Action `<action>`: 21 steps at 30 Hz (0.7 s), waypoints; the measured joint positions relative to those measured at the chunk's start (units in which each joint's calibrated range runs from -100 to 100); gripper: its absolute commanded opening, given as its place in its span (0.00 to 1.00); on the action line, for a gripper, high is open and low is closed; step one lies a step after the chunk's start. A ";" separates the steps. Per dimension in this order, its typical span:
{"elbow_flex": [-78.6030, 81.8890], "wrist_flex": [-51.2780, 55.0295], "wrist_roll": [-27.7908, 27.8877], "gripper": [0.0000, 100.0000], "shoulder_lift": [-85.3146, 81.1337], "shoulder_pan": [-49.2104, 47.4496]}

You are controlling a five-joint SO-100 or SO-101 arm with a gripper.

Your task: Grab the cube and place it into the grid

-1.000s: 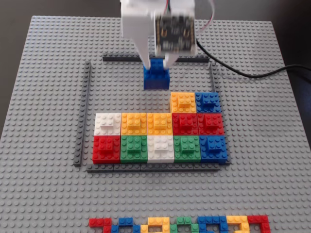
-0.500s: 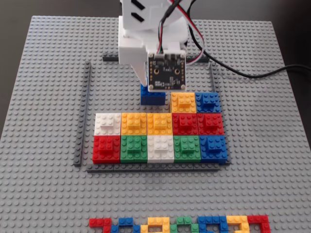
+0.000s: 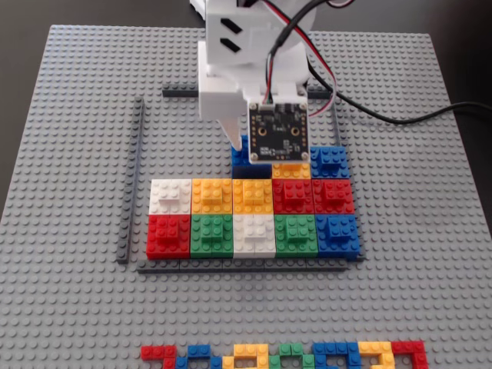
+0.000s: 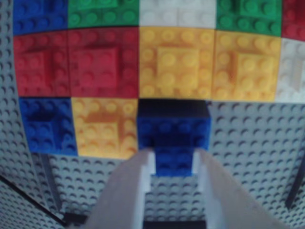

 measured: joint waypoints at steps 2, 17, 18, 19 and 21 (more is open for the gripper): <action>-0.44 0.00 0.00 0.01 0.51 -0.22; -1.59 -0.59 -0.15 0.01 2.46 -0.15; -1.59 -0.59 -0.15 0.01 2.46 -0.15; -1.59 -0.59 -0.15 0.01 2.46 -0.15; -1.59 -0.59 -0.15 0.02 2.80 -0.15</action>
